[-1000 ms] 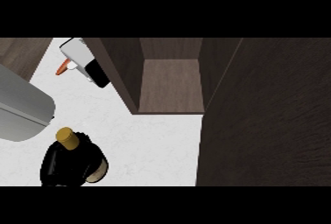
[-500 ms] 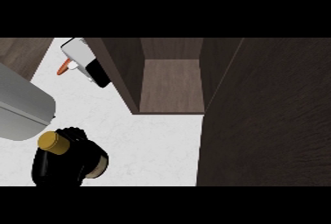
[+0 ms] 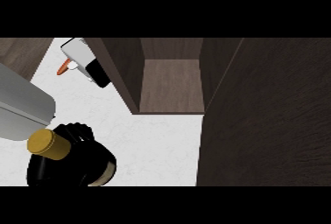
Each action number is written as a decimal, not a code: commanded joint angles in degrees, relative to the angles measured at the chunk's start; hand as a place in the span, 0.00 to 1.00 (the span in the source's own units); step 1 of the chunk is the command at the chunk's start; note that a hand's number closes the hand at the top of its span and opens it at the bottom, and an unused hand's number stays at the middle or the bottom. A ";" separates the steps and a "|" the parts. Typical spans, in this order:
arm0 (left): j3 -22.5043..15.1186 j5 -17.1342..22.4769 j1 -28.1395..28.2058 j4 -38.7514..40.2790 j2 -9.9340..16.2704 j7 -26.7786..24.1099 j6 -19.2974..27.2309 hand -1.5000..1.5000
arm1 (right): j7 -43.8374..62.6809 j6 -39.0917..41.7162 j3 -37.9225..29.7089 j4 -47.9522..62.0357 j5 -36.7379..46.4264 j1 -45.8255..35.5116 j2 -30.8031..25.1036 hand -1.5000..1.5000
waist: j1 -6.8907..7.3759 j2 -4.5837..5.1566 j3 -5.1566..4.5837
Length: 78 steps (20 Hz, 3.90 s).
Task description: Pick up the wine, place it into the cabinet and close the cabinet
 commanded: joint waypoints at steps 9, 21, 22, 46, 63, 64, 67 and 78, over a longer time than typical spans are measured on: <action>-16.98 -1.57 -9.17 -9.52 -0.52 14.74 16.58 1.00 | 2.77 0.73 -4.17 -5.46 -7.49 -0.18 -1.19 0.00 | -0.50 0.10 -0.01; -28.01 -3.60 -31.04 -2.69 -0.52 25.02 41.15 1.00 | -0.79 3.77 -2.59 -6.39 -7.30 6.54 0.72 0.00 | -1.21 0.07 0.03; -29.89 -3.37 -29.58 -0.11 -0.52 21.15 42.27 1.00 | -1.21 2.28 -1.86 -3.98 -4.23 3.45 1.34 0.00 | -0.63 0.17 -0.02; -33.33 5.44 -35.73 15.20 -0.52 8.45 53.48 1.00 | 3.35 1.95 -4.68 -6.17 -8.38 0.44 -1.12 0.00 | -0.88 0.22 -0.05; -30.21 9.79 -41.04 35.39 -0.52 -5.18 52.50 1.00 | -0.20 3.62 -3.86 -5.57 -6.90 3.50 0.33 0.00 | -1.09 0.27 -0.04; -30.52 10.48 -39.49 36.07 -0.52 -8.40 51.68 1.00 | 2.52 2.22 -1.97 -8.03 -5.80 2.76 0.49 0.00 | -1.15 0.26 -0.06; -25.30 8.45 -39.14 35.56 -0.08 -6.51 48.29 1.00 | -1.83 2.24 0.93 -5.39 -1.43 4.84 3.51 0.00 | -0.43 0.18 -0.04; -19.76 13.28 -44.14 45.82 -0.50 -10.90 44.15 1.00 | 4.58 0.39 -3.27 -10.05 -7.02 2.84 0.21 0.00 | -1.03 0.20 -0.05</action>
